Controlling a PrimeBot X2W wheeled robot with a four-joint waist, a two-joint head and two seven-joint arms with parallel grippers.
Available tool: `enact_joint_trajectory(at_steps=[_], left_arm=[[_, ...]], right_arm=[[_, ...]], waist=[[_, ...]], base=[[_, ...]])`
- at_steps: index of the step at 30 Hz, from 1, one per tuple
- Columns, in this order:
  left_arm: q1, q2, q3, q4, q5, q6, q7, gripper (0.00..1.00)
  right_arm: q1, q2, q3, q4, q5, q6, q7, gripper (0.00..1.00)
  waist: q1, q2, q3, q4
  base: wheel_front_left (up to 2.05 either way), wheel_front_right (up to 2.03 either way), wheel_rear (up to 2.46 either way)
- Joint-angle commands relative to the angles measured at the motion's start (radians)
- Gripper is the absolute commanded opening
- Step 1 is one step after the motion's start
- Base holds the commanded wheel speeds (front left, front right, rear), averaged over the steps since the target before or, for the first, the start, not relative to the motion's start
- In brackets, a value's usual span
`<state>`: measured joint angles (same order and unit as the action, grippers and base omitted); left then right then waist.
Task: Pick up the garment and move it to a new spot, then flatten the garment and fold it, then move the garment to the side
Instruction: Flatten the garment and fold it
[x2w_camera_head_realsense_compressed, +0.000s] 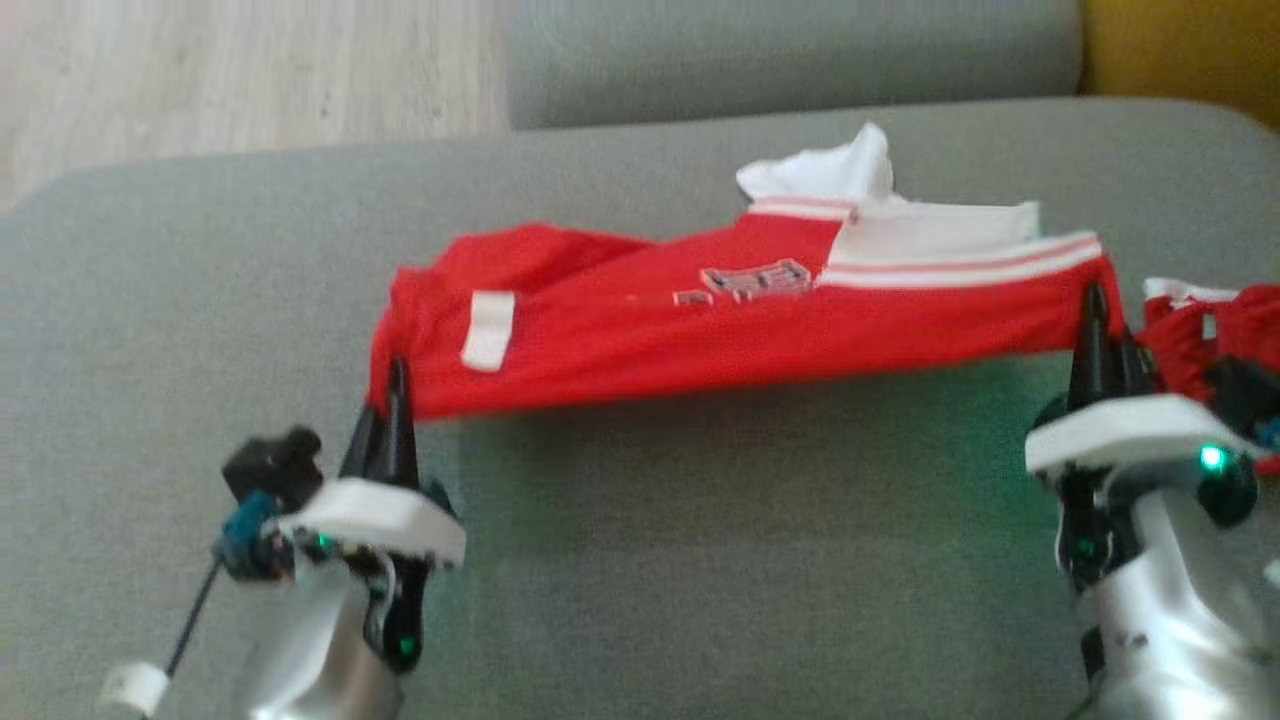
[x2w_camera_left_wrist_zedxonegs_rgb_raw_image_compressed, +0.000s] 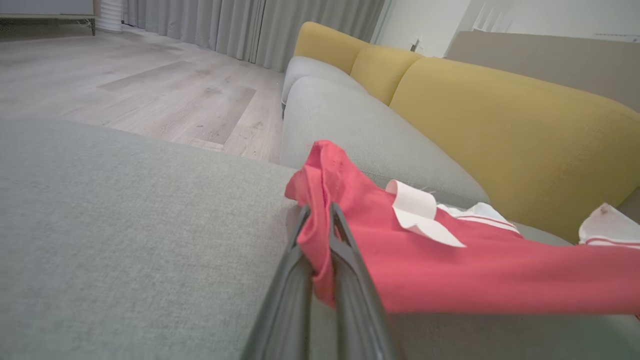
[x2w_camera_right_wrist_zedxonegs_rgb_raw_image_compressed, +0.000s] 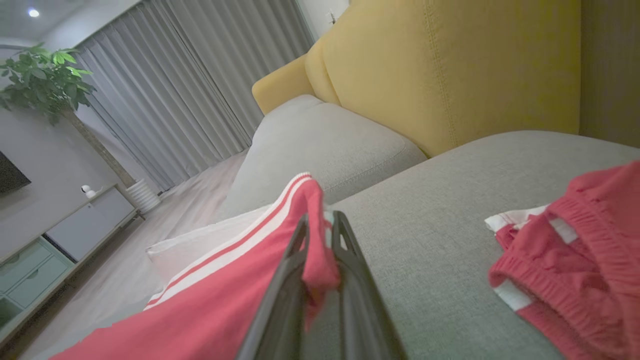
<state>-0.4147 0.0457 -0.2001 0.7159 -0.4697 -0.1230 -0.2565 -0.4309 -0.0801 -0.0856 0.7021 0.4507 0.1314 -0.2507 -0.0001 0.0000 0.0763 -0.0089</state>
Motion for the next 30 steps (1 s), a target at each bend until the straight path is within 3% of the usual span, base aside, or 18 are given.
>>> enact_joint_trajectory(at_steps=[1,10,11,12,13,19,23,28,30], left_arm=[[0.022,0.018,0.035,-0.005,0.012,0.008,-0.005,0.0],[0.29,0.006,0.043,-0.001,0.004,0.041,-0.005,0.0],[0.309,0.006,0.04,-0.005,0.0,0.041,-0.005,0.17],[0.323,0.005,0.033,-0.013,-0.006,0.04,-0.005,0.47],[0.332,0.005,0.024,-0.022,-0.013,0.041,-0.005,1.0],[0.279,0.006,-0.003,-0.074,0.012,0.042,-0.005,1.0],[0.148,0.061,-0.02,-0.062,0.029,0.022,0.037,1.0],[-0.062,0.166,-0.098,-0.029,0.021,-0.005,0.243,1.0],[-0.154,0.219,-0.199,-0.048,-0.066,-0.007,0.375,1.0]], right_arm=[[0.025,-0.015,0.016,-0.03,0.011,-0.001,-0.011,0.0],[0.298,-0.035,0.015,-0.041,0.05,-0.001,-0.004,0.0],[0.315,-0.035,0.018,-0.046,0.048,-0.001,-0.002,0.0],[0.327,-0.035,0.024,-0.052,0.045,-0.001,0.0,0.25],[0.333,-0.034,0.029,-0.06,0.044,-0.001,0.002,0.99],[0.293,-0.044,0.046,-0.114,0.004,-0.001,0.013,1.0],[0.226,-0.053,0.06,-0.147,-0.022,-0.001,0.043,1.0],[0.121,-0.066,0.103,-0.174,-0.051,-0.001,0.087,1.0],[0.057,-0.069,0.132,-0.175,-0.059,-0.001,0.106,1.0]], waist=[[0.0001,0.0,-0.041,0.004],[0.0001,0.0,-0.078,0.013],[0.0001,0.0,-0.077,0.014],[0.0001,0.0,-0.076,0.015],[0.0001,0.0,-0.073,0.015],[0.0001,0.0,-0.053,0.019],[0.0001,0.0,-0.024,0.017],[0.0001,0.0,0.033,0.01],[0.0001,0.0,0.074,0.001]], base=[[0.0,0.0,0.0],[0.0,0.0,0.0],[0.0,0.0,0.0],[0.0,0.0,0.0],[0.0,0.0,0.0],[0.0,0.0,0.0],[0.0,0.0,0.0],[0.0,0.0,0.0],[0.0,0.0,0.0]])
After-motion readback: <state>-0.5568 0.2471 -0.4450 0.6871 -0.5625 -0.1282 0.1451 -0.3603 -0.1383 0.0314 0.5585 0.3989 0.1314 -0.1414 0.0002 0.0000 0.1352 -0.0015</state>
